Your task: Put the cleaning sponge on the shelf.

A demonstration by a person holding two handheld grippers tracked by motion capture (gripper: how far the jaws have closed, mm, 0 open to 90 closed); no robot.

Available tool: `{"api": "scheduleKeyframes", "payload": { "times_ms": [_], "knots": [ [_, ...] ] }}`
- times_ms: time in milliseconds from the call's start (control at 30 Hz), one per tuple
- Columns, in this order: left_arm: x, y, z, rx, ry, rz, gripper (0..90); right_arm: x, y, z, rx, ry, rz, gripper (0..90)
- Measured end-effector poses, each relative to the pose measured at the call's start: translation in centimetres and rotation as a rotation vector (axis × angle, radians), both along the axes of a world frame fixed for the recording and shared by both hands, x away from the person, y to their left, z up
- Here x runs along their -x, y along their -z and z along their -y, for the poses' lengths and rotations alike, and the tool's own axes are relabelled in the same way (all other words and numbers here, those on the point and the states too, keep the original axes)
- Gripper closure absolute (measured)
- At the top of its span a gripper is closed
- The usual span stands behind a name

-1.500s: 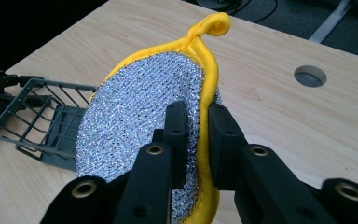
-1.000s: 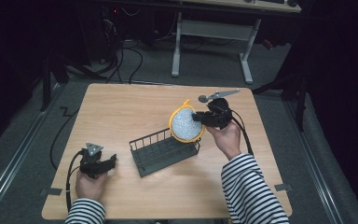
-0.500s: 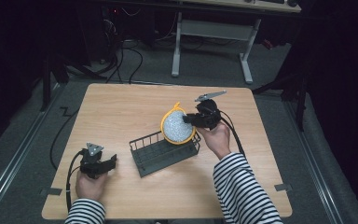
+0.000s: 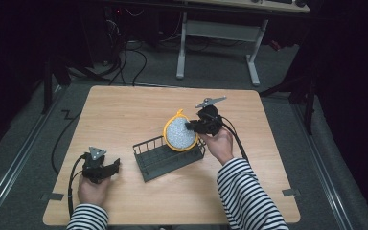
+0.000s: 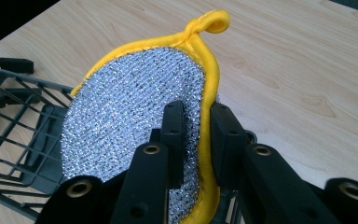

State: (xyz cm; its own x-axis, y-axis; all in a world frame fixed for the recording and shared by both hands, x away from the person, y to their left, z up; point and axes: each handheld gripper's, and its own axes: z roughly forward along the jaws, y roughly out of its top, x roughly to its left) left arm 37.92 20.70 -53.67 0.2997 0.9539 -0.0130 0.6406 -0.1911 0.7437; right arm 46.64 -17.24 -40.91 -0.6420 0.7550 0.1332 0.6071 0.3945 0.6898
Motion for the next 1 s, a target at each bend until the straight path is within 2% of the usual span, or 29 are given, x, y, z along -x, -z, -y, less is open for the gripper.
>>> {"api": "scheduleKeyframes", "payload": {
  "times_ms": [133, 400, 700, 733, 800, 1000],
  "knots": [
    [0.0, 0.0, 0.0, 0.0, 0.0, 0.0, 31.6, 0.1, 0.3, 0.1, 0.005, 0.001, 0.004, 77.5],
    [0.0, 0.0, 0.0, 0.0, 0.0, 0.0, 31.6, 0.4, 0.3, -0.1, 0.048, -0.02, 0.011, 77.6],
    [0.0, 0.0, 0.0, 0.001, 0.0, 0.0, 31.5, 0.9, 0.5, -0.1, 0.062, -0.044, 0.012, 77.7],
    [0.0, 0.0, 0.0, 0.0, 0.0, 0.0, 31.5, 1.1, 0.7, -0.2, 0.084, -0.046, 0.016, 77.7],
    [0.0, 0.0, 0.0, 0.0, 0.0, 0.0, 31.5, 1.2, 0.9, -0.4, 0.1, -0.05, 0.018, 77.8],
    [0.0, 0.0, 0.0, 0.001, 0.0, 0.0, 31.5, 1.4, 1.4, 0.0, 0.09, -0.055, -0.002, 77.6]
  ]
}}
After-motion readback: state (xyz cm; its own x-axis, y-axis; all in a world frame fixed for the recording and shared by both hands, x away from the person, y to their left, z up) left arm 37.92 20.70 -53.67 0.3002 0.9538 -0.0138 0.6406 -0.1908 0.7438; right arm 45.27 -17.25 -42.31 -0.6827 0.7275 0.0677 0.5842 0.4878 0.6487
